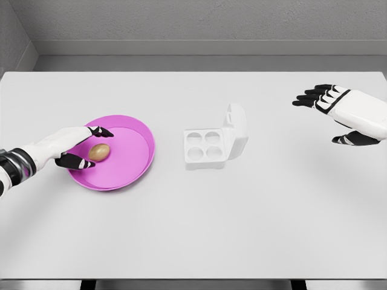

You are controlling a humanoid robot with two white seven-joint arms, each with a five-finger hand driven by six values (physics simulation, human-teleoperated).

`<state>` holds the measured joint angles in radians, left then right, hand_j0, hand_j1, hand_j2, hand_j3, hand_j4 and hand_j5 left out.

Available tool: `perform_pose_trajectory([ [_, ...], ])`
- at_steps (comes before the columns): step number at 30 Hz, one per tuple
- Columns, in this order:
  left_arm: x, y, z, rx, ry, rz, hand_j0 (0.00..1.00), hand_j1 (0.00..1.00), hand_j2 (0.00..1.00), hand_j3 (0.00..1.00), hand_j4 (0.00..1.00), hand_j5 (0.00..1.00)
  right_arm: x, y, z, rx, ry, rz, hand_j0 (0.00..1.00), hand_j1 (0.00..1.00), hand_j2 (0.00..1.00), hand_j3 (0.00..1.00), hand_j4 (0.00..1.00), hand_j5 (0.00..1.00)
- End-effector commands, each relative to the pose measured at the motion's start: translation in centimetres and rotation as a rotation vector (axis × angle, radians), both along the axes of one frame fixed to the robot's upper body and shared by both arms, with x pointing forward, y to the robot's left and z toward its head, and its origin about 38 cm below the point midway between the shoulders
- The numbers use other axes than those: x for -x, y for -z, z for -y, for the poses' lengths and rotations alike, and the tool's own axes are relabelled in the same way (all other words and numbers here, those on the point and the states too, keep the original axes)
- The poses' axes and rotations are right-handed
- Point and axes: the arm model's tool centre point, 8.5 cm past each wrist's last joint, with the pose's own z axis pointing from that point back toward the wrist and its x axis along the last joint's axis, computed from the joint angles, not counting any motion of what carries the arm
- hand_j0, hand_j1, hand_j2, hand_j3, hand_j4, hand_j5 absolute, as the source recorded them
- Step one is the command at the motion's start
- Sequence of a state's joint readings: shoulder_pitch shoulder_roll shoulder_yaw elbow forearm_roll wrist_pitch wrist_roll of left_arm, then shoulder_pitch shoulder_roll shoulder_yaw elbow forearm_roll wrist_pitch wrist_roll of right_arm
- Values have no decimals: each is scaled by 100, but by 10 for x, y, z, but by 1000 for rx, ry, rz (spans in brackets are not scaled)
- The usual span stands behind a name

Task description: Pack egg into the box and close the box lid

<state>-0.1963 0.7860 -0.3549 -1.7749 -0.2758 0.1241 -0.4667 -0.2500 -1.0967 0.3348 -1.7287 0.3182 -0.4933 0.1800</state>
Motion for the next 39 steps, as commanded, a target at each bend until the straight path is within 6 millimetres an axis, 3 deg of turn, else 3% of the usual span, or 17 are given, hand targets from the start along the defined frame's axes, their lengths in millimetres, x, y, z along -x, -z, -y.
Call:
perform_pose_trajectory([
  [1,0,0,0,-2,-4,-2,78,78,78,78,78,78,0,-1,0,-4,1,-1,100,100,100,100,100,100],
  [10,0,1,1,-74,3,29,77,77,77,77,77,77,1,4,-2,-4,-4,-14,100,100,100,100,100,100],
  [25,-1,10,18,-45,12,33,77,77,77,77,77,77,4,17,-6,-1,-17,-51,100,100,100,100,100,100],
  [39,0,15,13,-48,-3,19,76,76,76,76,76,76,-1,34,-21,-59,-23,-72,100,100,100,100,100,100],
])
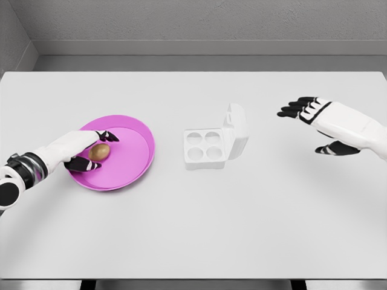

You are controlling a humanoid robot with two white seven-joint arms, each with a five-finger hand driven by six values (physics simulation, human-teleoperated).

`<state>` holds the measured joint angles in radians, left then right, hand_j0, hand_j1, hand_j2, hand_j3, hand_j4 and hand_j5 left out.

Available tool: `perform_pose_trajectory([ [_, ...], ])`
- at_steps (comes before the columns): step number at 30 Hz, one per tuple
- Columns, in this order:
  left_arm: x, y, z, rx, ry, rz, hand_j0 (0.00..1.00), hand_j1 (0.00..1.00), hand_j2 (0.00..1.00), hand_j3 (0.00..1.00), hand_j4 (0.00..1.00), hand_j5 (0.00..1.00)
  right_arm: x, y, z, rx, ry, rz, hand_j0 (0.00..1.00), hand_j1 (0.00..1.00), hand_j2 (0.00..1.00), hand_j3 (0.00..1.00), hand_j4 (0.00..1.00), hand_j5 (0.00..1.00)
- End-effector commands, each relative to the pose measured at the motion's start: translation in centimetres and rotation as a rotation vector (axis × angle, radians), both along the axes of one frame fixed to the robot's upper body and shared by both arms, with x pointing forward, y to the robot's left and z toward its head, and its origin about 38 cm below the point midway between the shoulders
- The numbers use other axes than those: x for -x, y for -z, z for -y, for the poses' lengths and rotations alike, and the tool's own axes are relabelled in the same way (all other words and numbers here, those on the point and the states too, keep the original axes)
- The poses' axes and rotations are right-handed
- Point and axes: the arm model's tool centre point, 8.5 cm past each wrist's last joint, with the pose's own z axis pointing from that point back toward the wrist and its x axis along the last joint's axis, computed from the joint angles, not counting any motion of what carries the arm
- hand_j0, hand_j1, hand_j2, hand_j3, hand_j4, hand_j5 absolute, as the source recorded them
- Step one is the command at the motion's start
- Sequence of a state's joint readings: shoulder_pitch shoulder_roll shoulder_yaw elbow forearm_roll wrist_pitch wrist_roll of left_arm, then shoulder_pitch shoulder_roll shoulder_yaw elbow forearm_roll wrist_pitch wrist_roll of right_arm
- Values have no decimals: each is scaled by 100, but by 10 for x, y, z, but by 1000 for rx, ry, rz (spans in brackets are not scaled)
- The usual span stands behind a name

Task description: Pack egg into the box and close the box lid

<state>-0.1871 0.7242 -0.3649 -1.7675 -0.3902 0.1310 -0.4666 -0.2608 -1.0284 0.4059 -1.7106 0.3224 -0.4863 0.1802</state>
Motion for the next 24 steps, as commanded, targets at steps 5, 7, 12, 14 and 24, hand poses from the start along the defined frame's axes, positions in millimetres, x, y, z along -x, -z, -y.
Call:
perform_pose_trajectory([
  [5,-1,3,-5,-4,-13,-8,73,73,73,73,73,73,-10,18,0,-14,26,-33,100,100,100,100,100,100],
  [7,-1,4,-5,-4,-15,-13,73,73,73,73,73,73,-16,21,-1,-8,26,-40,100,100,100,100,100,100],
  [12,-1,5,-4,-4,-12,-14,69,69,69,69,69,69,-18,32,-12,-18,14,-63,100,100,100,100,100,100],
  [14,0,5,-4,-2,-10,-15,64,64,64,64,64,64,-18,34,-14,-19,10,-68,100,100,100,100,100,100],
  [24,0,5,-4,0,-10,-15,52,52,52,52,52,52,-18,47,-20,-25,3,-100,100,100,100,100,100,100],
])
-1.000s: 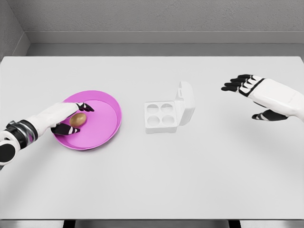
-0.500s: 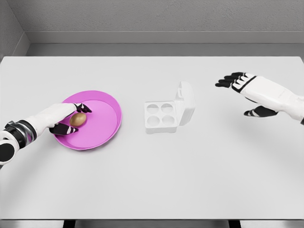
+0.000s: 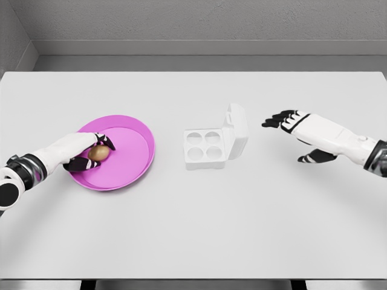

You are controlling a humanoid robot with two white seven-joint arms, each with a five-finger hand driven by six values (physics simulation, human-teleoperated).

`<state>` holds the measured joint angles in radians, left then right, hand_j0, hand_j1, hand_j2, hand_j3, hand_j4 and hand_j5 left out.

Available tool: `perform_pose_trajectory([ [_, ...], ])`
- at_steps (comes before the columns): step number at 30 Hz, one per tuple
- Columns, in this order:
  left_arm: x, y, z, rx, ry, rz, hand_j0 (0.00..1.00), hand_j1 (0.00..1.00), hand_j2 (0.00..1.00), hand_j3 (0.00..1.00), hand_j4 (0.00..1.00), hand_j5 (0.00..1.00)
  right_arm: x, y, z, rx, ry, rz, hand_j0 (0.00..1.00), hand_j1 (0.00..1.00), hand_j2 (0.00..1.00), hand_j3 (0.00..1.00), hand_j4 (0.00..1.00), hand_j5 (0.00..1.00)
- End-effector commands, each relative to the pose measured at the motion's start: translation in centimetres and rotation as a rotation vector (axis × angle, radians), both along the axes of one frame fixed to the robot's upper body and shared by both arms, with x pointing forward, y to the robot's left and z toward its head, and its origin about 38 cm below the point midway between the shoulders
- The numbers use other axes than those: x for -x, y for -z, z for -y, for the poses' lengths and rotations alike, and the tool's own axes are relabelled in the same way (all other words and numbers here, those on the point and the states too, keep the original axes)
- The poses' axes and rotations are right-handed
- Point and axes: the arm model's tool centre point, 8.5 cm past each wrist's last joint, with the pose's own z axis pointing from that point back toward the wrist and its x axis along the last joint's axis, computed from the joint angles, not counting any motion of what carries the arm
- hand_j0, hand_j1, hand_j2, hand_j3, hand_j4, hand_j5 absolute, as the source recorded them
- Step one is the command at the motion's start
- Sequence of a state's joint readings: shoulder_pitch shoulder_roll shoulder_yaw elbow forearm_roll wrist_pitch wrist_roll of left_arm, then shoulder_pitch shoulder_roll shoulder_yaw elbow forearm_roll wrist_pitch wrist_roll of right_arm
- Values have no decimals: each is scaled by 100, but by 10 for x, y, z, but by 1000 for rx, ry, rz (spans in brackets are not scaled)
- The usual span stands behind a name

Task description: Pack egg into the box and close the box lid

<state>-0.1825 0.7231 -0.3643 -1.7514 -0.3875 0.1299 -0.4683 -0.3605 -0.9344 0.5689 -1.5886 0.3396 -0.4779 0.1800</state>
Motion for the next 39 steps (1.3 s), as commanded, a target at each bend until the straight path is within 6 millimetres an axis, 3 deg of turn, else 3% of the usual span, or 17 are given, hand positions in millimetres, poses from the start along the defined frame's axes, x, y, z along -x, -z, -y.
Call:
perform_pose_trajectory([
  [1,0,-1,0,1,2,2,51,51,51,51,51,51,-1,3,1,-5,9,-10,100,100,100,100,100,100],
  [8,0,-5,2,10,13,13,45,45,45,45,45,45,-18,9,3,-1,34,-20,100,100,100,100,100,100],
  [27,-2,-20,9,24,36,53,41,41,41,41,41,41,-18,14,2,0,33,-31,100,100,100,100,100,100],
  [39,-5,-20,27,84,47,67,41,41,41,41,41,41,-17,15,6,5,39,-36,100,100,100,100,100,100],
])
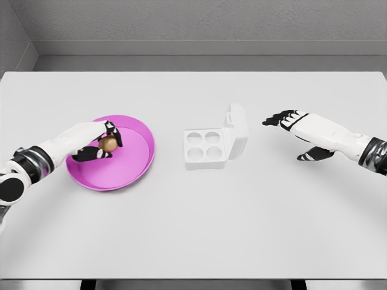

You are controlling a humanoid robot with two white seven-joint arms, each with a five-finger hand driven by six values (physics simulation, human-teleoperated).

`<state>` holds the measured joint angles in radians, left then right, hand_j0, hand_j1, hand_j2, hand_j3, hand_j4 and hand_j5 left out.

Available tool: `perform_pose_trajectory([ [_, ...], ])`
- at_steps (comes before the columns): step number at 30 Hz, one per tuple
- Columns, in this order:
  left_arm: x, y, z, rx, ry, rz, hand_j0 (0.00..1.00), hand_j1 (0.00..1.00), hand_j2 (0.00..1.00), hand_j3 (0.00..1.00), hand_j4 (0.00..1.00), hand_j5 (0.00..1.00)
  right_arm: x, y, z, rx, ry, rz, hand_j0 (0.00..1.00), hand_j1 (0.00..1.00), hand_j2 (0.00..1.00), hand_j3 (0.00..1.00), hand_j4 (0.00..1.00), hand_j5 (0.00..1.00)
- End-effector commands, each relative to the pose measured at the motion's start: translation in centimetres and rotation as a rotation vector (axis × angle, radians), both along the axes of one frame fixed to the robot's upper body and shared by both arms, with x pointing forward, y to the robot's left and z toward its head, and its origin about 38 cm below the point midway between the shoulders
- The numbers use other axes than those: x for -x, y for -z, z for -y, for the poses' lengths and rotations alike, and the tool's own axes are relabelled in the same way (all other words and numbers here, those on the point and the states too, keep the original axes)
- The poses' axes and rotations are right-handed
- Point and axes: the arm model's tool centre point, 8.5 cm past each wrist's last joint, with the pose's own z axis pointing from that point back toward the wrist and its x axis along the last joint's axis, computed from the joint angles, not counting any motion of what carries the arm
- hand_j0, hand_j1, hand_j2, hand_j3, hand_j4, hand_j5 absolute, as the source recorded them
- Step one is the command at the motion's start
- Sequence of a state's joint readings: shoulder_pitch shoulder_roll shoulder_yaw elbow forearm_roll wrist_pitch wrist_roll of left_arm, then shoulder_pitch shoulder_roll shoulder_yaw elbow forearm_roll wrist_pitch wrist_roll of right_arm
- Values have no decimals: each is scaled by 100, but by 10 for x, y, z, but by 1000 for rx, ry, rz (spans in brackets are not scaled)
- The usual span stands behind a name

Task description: Pack egg into the box and close the box lid

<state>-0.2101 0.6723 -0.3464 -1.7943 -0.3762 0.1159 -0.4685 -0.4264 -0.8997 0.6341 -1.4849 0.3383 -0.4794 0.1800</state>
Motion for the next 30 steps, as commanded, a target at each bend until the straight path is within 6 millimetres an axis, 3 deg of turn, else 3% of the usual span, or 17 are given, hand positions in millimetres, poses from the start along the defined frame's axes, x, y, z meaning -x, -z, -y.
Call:
perform_pose_trajectory([
  [1,0,1,3,10,3,1,41,41,41,41,41,41,0,-1,1,-3,3,-1,100,100,100,100,100,100],
  [30,-11,-11,64,159,72,52,39,39,39,39,39,39,-1,2,7,3,19,-8,100,100,100,100,100,100],
])
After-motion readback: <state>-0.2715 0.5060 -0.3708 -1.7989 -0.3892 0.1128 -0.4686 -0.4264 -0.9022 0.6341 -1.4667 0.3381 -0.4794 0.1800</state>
